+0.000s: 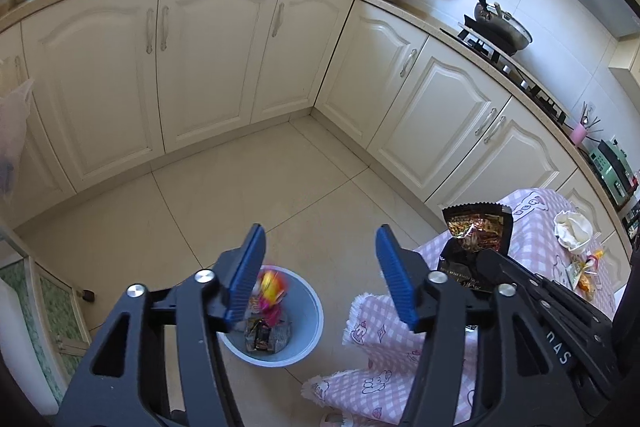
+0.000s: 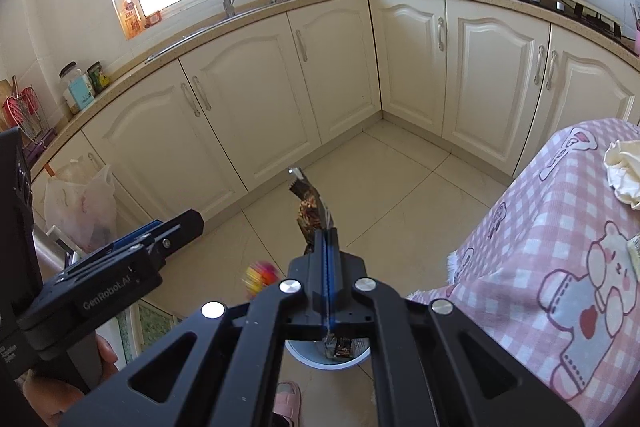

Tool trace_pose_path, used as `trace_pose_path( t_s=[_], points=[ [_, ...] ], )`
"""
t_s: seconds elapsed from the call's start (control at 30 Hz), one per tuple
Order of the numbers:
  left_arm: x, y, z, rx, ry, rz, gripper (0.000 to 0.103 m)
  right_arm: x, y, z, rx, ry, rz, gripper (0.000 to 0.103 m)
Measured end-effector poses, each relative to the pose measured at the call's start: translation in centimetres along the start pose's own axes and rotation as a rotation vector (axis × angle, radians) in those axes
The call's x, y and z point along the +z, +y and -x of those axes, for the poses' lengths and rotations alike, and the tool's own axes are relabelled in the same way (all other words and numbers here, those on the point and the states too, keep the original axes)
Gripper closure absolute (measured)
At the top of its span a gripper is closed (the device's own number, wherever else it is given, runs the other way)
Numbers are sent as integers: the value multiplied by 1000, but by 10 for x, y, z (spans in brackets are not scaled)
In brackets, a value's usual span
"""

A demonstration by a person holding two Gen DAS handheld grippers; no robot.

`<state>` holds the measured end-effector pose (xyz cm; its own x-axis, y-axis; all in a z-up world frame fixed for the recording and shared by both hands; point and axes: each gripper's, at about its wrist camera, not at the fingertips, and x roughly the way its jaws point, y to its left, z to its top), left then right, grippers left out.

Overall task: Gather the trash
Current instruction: 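Carry both items over the blue bucket and open both tools to drop them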

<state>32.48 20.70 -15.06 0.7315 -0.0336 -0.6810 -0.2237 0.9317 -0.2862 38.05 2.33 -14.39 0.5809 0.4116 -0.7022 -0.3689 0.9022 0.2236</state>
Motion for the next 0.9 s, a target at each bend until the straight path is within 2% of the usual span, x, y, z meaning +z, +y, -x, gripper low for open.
trace_pose_path(
  t_s=[0.37, 0.6, 0.73, 0.83, 0.9],
  points=[
    [-7, 9, -8, 27, 24, 9, 44, -3, 5, -24, 14, 40, 4, 102],
    [-5, 22, -6, 91, 15, 33, 43, 4, 15, -28, 53, 25, 7, 101],
    [-1, 25, -2, 101, 7, 41, 43, 13, 19, -26, 84, -23, -9, 98],
    [1, 23, 2, 97, -1, 32, 42, 18, 20, -23, 84, -41, -15, 85],
    [1, 21, 5, 86, -5, 29, 42, 19, 21, -19, 78, -52, -7, 82]
  ],
)
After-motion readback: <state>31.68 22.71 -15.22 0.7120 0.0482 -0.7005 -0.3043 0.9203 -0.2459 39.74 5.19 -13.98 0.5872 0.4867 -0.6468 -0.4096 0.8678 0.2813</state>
